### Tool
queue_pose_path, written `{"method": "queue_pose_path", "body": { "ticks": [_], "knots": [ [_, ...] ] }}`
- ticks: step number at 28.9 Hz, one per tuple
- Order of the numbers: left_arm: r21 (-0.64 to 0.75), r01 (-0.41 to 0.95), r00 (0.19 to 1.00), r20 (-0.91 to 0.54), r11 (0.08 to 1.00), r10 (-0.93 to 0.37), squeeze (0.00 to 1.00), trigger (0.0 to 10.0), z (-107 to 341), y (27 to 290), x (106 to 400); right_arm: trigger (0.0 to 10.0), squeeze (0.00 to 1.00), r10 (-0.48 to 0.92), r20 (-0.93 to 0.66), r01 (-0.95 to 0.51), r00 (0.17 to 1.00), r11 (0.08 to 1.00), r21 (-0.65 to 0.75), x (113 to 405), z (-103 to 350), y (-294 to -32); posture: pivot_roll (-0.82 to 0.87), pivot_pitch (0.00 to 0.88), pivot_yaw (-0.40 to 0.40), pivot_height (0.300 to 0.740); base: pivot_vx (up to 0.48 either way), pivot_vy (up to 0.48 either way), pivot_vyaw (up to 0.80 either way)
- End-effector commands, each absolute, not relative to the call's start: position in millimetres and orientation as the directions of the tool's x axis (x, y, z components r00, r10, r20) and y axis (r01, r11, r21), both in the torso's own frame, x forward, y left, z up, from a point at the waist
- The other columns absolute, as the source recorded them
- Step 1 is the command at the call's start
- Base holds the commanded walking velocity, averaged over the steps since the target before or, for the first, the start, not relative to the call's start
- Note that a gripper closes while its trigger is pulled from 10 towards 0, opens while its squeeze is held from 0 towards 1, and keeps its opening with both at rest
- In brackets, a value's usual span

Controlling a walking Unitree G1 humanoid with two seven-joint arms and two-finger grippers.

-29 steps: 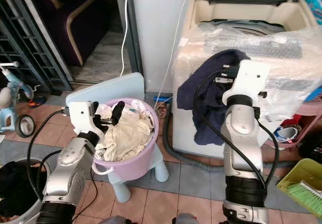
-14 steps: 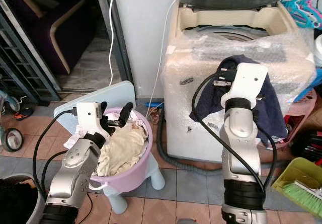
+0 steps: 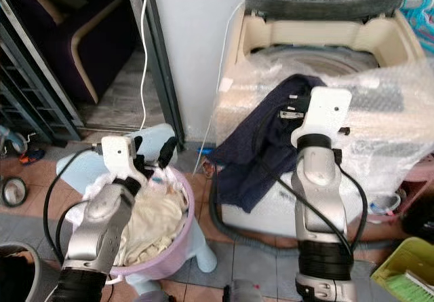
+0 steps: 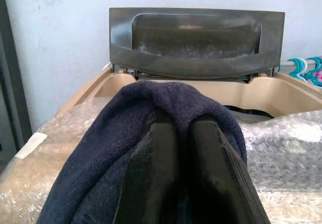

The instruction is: Clothes washing

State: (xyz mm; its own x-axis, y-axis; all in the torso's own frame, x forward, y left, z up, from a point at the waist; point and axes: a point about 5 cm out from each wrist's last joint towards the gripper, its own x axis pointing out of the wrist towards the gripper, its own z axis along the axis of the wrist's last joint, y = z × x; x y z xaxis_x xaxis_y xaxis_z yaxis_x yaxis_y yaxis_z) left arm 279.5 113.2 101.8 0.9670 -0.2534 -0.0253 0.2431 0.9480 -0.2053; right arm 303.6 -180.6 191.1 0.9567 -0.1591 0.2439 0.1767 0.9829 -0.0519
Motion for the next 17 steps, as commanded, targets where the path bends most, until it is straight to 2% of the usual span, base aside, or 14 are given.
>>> {"method": "queue_pose_path", "body": {
  "ticks": [1, 14, 17],
  "knots": [
    [-0.199, 0.218, 0.973, -0.037, 0.956, -0.229, 0.0, 10.0, 99.8, 118.6, 279.3, 10.0, 0.0, -0.142, 0.277, 0.162, 0.95, 0.986, -0.051, 302.8, 198.8, -176.6, -0.12, 0.045, 0.058, 0.74, 0.0, -0.322, 0.0],
    [-0.194, 0.215, 0.973, -0.035, 0.957, -0.226, 0.0, 10.0, 99.8, 118.9, 279.4, 10.0, 0.0, -0.142, 0.275, 0.162, 0.951, 0.985, -0.051, 303.1, 198.2, -176.7, -0.12, 0.047, 0.059, 0.74, 0.0, -0.48, 0.0],
    [-0.176, 0.204, 0.976, -0.033, 0.963, -0.213, 0.0, 10.0, 99.9, 120.5, 280.0, 10.0, 0.0, -0.142, 0.274, 0.161, 0.951, 0.986, -0.051, 303.3, 198.0, -176.4, -0.12, 0.047, 0.061, 0.74, 0.0, 0.0, 0.0]
  ]
}}
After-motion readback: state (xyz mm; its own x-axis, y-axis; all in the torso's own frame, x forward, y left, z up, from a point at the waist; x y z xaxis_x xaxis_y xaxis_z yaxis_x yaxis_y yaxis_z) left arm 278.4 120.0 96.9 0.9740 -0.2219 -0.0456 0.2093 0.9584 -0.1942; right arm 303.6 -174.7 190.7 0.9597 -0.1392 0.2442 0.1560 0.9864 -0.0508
